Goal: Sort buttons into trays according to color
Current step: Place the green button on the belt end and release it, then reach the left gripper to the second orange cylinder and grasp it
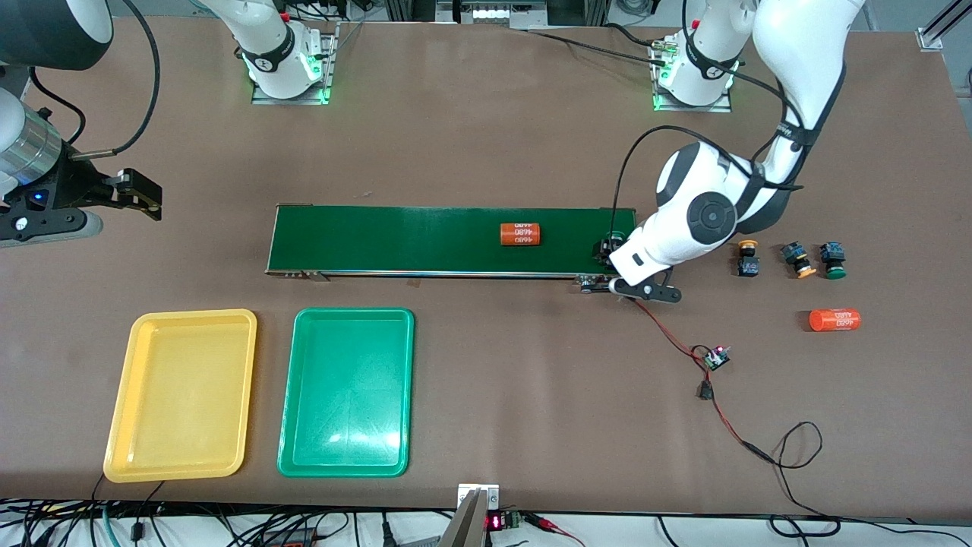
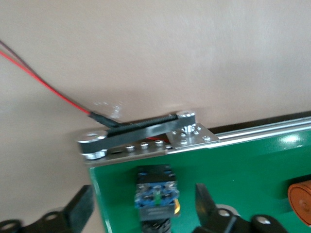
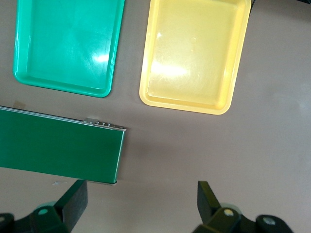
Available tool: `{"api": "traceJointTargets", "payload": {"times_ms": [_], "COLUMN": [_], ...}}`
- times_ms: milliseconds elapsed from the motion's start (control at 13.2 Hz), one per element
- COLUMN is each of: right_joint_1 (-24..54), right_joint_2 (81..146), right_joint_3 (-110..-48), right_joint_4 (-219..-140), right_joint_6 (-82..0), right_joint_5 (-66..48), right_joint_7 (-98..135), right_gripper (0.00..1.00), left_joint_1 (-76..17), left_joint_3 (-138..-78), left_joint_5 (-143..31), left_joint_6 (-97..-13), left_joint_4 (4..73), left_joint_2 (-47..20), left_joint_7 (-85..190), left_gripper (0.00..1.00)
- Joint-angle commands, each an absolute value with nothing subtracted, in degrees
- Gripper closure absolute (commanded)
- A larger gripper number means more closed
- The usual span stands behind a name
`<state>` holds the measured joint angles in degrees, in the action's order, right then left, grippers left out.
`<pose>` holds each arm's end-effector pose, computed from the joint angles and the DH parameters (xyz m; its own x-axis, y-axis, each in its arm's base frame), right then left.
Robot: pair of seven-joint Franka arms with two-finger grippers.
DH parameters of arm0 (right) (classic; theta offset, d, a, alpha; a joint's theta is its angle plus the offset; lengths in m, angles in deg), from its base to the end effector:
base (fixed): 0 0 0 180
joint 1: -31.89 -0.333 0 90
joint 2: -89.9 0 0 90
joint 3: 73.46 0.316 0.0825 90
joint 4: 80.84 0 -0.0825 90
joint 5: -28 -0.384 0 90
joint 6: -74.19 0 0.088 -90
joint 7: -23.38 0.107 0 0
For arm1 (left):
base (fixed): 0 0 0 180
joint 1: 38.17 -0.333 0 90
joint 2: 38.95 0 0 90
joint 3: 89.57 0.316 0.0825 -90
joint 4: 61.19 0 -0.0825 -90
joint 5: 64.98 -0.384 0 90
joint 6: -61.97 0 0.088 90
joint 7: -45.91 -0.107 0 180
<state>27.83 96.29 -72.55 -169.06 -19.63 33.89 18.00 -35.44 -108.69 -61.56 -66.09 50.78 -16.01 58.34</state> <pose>0.5918 0.0406 0.5815 0.9823 0.1858 -0.0235 0.1872 -0.9773 0.0988 0.5640 -0.2200 0.2753 0.9836 -0.1157 -0.1383 -0.0956 -0.9850 0.1438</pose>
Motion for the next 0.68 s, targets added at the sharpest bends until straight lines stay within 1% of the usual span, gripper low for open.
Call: {"api": "traceJointTargets", "payload": {"times_ms": [0, 152, 228, 379, 607], "right_joint_1": [27.8, 27.8, 27.8, 27.3, 27.2], "right_joint_2": [96.9, 97.3, 97.3, 97.4, 97.7], "right_joint_3": [-72.3, -72.3, -72.3, -72.1, -72.1], "right_joint_4": [-168.2, -168.1, -168.2, -168.1, -168.2], "right_joint_6": [-18.8, -19.0, -18.9, -19.2, -19.3], "right_joint_5": [33.8, 33.8, 34.1, 34.6, 34.7], "right_joint_7": [17.9, 17.9, 17.7, 17.5, 17.7], "right_gripper": [0.0, 0.0, 0.0, 0.0, 0.0], "left_joint_1": [-39.9, -43.7, -45.8, -49.1, -54.8], "left_joint_3": [-107.2, -104.0, -103.4, -102.8, -102.6], "left_joint_5": [-61.7, -61.8, -61.8, -62.0, -65.9], "left_joint_6": [-62.6, -62.5, -61.6, -58.8, -58.7], "left_joint_4": [51.1, 51.2, 51.5, 51.5, 51.6], "left_joint_2": [-20.0, -19.7, -19.7, -19.7, -19.4], "left_joint_7": [58.1, 58.0, 58.0, 57.9, 52.8], "left_gripper": [0.0, 0.0, 0.0, 0.0, 0.0]}}
